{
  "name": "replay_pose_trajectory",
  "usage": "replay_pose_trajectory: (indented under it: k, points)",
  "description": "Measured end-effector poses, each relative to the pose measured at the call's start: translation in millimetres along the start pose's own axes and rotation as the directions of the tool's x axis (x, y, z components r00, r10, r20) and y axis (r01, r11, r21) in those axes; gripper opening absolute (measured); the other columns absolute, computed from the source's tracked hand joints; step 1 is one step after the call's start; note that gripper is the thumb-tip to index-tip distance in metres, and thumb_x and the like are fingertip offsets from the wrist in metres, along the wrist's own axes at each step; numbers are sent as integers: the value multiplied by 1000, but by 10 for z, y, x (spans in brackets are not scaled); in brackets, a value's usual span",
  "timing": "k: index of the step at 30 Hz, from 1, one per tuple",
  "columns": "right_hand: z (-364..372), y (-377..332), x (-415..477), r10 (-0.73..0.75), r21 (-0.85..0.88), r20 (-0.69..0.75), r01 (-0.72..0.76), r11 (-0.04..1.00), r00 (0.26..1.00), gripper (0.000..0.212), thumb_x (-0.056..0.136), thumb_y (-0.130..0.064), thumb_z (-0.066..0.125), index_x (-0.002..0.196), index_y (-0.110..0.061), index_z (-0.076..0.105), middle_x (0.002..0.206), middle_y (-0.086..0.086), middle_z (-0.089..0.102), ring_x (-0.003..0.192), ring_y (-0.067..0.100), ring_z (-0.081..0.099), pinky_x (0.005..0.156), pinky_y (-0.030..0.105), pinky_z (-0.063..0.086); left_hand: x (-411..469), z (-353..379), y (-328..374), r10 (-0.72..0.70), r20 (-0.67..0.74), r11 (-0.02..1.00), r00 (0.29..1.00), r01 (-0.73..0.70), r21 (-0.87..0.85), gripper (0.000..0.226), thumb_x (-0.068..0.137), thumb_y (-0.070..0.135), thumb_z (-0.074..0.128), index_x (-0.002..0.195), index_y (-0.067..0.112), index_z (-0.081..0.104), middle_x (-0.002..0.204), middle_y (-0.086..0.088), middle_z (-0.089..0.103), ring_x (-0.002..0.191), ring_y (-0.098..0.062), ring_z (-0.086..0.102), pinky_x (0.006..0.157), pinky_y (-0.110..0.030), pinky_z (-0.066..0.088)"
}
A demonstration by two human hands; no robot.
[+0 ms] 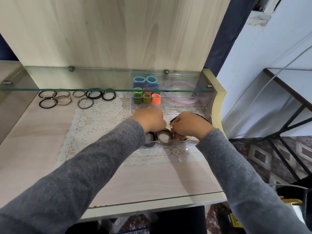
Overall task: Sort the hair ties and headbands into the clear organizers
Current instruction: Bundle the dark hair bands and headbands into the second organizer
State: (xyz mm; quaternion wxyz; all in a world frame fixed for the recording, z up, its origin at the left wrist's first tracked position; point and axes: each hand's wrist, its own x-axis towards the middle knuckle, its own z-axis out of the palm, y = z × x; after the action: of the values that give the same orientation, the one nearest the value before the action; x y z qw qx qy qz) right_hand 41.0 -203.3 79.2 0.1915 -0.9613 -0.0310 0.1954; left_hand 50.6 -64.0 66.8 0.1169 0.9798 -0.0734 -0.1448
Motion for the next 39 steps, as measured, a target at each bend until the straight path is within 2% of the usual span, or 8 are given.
replay_pose_trajectory:
  k: [3,7,12,15,21,30,35,39]
  points:
    - [-4,-6,-2,8,1,5,-8,1000,1000,28,89,-13,47,82,-3,72,73,8,73,65,17,66,55,20,47,-4,-6,-8,-3,5,1000,1000,3,-6,27,90,24,50,105,15,70,104,-6,68,95,-26,61,73,-30,42]
    - [-11,0,-4,24,26,13,-25,999,1000,24,88,-12,45,87,-4,68,80,9,73,76,19,70,67,26,54,0,-10,-30,-14,10,999,1000,14,-31,25,90,25,52,102,13,70,102,-6,67,93,-26,61,71,-31,41]
    - [-13,-15,-41,16,-6,12,-16,1000,1000,21,85,-10,44,75,-6,62,64,4,67,55,11,59,49,21,42,-20,-9,-6,-15,13,998,1000,16,-57,26,91,26,52,105,13,70,104,-8,67,94,-27,60,74,-32,42]
    - [-19,-43,-35,14,-15,14,-14,1000,1000,23,86,-10,44,69,-8,59,61,4,64,50,10,55,44,19,36,-46,-8,36,-10,20,999,1000,11,-47,28,91,25,50,108,14,69,107,-7,67,96,-26,60,77,-32,44]
    - [-8,-57,-33,11,-31,8,-11,999,1000,22,88,-11,45,70,-8,58,64,4,65,54,12,59,47,19,39,-61,-27,53,-17,12,1000,1000,17,-25,31,92,25,48,113,16,68,112,-5,66,100,-25,60,78,-32,42]
    - [-23,-98,-66,15,-65,21,-13,998,1000,25,87,-11,44,66,-10,56,63,4,64,49,11,53,42,18,35,-48,-15,79,-14,32,999,999,15,-36,28,93,26,48,108,15,69,106,-6,65,94,-25,58,74,-32,40]
    - [-21,-82,-82,10,-92,0,-10,996,1000,23,88,-12,45,65,-12,49,61,1,55,49,10,47,42,20,30,-26,3,29,-14,19,997,1000,16,-81,25,91,24,49,99,11,69,101,-7,67,91,-26,60,71,-32,41]
    - [4,-63,-70,1,-91,-21,-3,996,1000,25,92,-18,46,67,-13,48,67,2,55,56,13,49,46,22,31,-36,12,7,-10,22,992,1000,12,-122,27,91,23,50,101,12,72,102,-7,69,95,-26,62,80,-34,50]
